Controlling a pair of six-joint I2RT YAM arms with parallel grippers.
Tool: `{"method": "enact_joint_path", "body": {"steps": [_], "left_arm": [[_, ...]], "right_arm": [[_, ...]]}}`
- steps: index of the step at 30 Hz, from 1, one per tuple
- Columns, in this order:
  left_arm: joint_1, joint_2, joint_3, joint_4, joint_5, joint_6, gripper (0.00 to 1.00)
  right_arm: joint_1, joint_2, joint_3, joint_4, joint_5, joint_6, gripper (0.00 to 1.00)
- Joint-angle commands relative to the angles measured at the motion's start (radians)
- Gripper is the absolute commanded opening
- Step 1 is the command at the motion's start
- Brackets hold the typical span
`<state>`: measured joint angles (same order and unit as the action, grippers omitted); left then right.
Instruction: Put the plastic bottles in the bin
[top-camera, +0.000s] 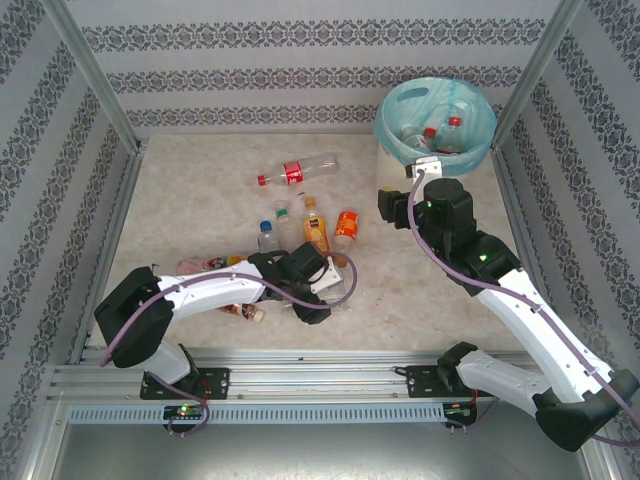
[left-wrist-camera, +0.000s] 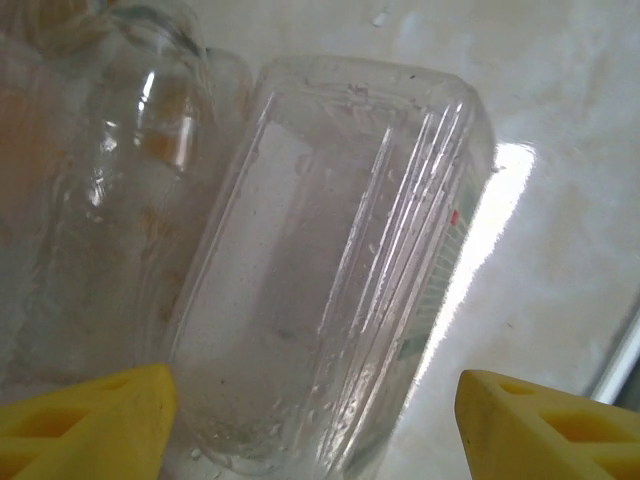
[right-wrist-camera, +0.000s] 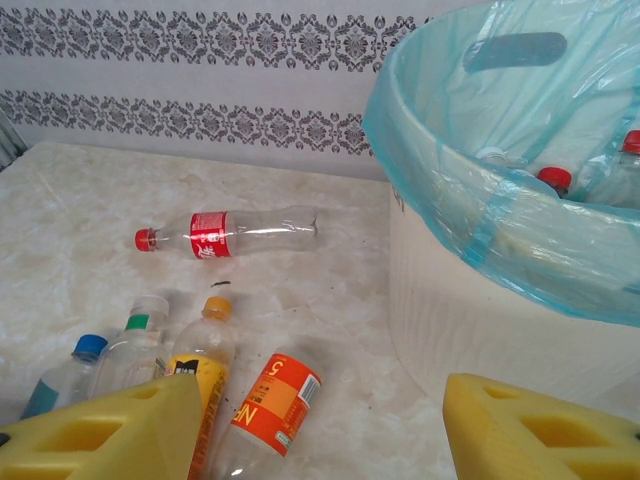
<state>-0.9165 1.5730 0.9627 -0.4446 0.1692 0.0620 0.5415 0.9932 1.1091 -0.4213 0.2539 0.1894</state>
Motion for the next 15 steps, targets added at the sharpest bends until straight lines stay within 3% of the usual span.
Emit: {"method": "enact_joint_path", "body": {"steps": [1, 11, 15], "left_arm": [[-0.030, 0.058, -0.016, -0.046, 0.016, -0.027, 0.75], [-0.041, 0.103, -0.004, -0.033, 0.010, -0.032, 0.77], [-0.045, 0.122, 0.020, -0.050, 0.011, -0.025, 0.71]], "right_arm": [[0.015, -0.013, -0.003, 0.000, 0.014, 0.022, 0.65], [0.015, -0.023, -0.020, -0.007, 0.017, 0.027, 0.66], [0.015, -0.025, -0.024, -0.005, 0.018, 0.030, 0.66]]}}
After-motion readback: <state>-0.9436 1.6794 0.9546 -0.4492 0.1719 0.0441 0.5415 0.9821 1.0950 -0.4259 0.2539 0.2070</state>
